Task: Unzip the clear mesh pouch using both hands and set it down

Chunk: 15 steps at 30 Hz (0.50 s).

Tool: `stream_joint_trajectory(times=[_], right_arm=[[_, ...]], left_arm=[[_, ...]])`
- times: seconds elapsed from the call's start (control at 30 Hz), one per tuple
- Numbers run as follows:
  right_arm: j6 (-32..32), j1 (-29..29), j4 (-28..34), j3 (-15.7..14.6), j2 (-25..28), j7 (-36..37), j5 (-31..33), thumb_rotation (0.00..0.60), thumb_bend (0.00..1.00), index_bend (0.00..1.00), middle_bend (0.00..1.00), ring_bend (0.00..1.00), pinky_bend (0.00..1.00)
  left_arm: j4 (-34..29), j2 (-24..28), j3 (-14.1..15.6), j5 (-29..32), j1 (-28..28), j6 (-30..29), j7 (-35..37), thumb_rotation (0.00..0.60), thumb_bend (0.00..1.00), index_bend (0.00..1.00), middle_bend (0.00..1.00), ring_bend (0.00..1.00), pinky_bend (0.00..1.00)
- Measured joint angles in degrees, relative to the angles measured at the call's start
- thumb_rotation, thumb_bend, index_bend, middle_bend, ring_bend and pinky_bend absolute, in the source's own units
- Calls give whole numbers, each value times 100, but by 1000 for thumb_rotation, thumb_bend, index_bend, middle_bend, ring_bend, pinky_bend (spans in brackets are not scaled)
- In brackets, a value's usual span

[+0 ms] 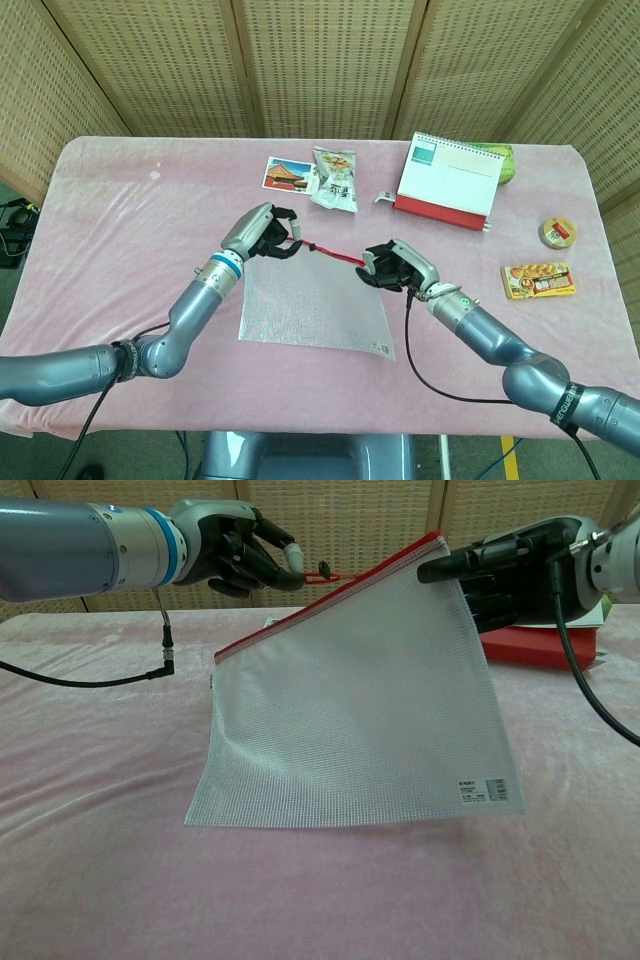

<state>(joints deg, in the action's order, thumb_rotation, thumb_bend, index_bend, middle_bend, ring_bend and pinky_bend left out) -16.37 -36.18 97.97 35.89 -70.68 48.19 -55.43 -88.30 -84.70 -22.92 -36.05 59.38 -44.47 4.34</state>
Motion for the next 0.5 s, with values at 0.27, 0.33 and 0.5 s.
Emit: stream_joint_trajectory(times=[0.27,0.33,0.5], right_arm=[[212,342,36,530,56,397,-217,600,835,851,1000,1000,1000],[279,459,30,696,86,502,-285,600,834,851,1000,1000,1000],[465,756,-18,1077,166,732,-411,600,835,851,1000,1000,1000]], left_arm=[[199,199,49,-12,-155,164,112,600,690,855,1000,927,1000],[235,267,59,-41,-207,198,148,600,690,855,1000,927,1000],[324,515,91,-146,-373,322,261,600,690,855,1000,927,1000]])
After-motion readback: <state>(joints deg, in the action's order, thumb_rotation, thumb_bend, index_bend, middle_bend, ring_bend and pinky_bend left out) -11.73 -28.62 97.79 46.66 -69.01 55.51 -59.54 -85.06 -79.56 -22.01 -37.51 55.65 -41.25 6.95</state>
